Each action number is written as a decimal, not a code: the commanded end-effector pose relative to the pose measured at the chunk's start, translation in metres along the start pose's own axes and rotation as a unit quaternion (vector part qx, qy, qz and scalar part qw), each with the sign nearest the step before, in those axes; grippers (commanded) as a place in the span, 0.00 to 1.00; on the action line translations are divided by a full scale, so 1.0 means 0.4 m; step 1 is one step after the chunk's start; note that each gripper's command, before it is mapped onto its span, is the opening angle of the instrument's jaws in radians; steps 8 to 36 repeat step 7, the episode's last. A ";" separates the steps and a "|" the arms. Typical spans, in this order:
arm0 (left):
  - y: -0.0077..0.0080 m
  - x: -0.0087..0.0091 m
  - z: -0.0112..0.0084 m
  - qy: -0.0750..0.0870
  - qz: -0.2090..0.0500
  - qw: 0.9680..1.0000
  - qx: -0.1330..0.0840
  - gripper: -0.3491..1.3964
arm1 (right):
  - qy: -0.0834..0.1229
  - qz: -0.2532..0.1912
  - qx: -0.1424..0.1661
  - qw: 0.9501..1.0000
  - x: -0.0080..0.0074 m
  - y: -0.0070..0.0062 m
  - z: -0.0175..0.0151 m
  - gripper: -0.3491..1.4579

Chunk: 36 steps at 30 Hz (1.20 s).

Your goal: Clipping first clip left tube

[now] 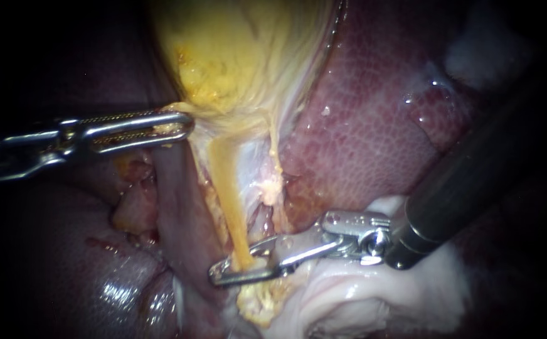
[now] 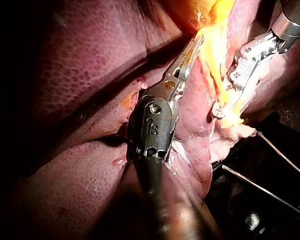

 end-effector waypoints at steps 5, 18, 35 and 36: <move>-0.0001 0.0001 -0.0001 0.000 0.000 1.000 0.000 0.00 | 0.000 0.000 0.000 1.000 0.0003 0.0000 -0.0001 0.00; -0.0002 0.0001 -0.0002 0.000 0.000 1.000 0.000 0.00 | 0.001 0.000 -0.001 1.000 0.0002 0.0001 -0.0004 0.00; -0.0002 0.0001 -0.0002 0.000 0.000 1.000 0.000 0.00 | 0.001 0.000 -0.001 1.000 0.0002 0.0001 -0.0004 0.00; -0.0002 0.0001 -0.0002 0.000 0.000 1.000 0.000 0.00 | 0.001 0.000 -0.001 1.000 0.0002 0.0001 -0.0004 0.00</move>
